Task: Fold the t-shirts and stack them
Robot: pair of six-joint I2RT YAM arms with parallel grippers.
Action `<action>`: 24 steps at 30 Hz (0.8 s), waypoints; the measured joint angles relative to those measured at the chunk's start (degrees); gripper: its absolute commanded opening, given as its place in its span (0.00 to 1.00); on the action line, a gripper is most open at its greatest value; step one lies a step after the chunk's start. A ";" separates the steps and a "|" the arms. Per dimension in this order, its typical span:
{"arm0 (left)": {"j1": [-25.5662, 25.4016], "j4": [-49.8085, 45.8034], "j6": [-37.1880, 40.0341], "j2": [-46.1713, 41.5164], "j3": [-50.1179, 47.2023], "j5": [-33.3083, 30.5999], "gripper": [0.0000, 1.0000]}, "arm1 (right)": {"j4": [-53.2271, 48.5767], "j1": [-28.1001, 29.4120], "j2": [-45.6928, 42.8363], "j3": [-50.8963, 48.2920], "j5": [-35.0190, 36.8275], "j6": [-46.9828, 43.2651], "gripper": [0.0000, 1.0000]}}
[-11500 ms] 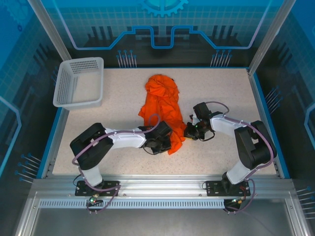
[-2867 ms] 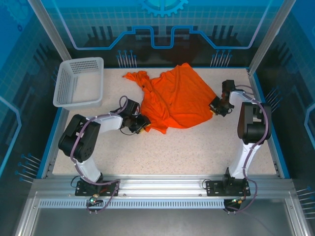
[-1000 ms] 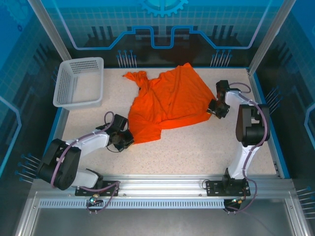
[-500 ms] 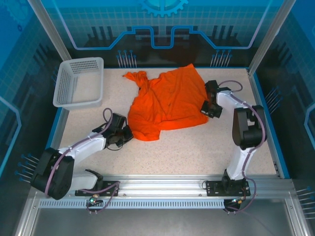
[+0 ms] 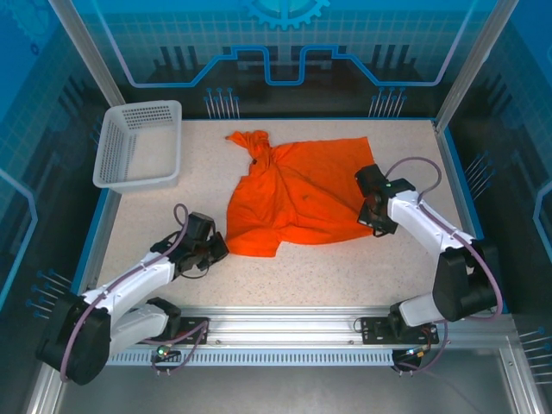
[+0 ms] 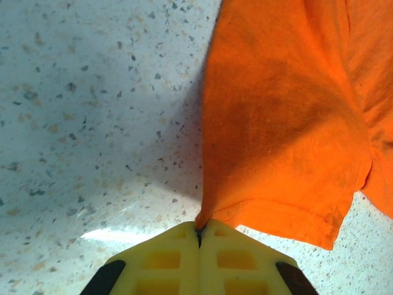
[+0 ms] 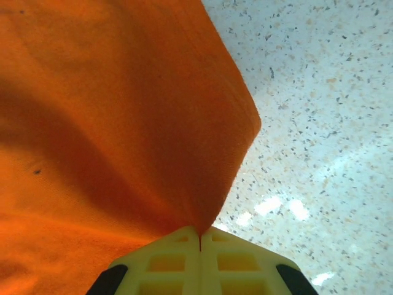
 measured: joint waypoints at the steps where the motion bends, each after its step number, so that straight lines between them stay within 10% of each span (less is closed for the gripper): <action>1: 0.00 -0.26 0.00 -0.31 0.00 -0.02 0.00 | -1.55 0.87 1.14 2.01 0.76 0.02 0.00; 6: 0.02 -0.61 0.00 -0.68 0.00 -0.63 0.00 | -7.45 4.22 16.65 22.86 4.74 -2.43 0.02; 15: 0.48 -2.05 0.00 -0.68 0.04 -1.03 0.00 | -18.91 4.02 59.04 70.36 6.75 -14.03 0.48; 24: 0.63 -2.45 -0.02 0.87 0.52 -1.01 0.05 | -8.22 -0.24 37.16 43.30 -7.08 -14.36 0.56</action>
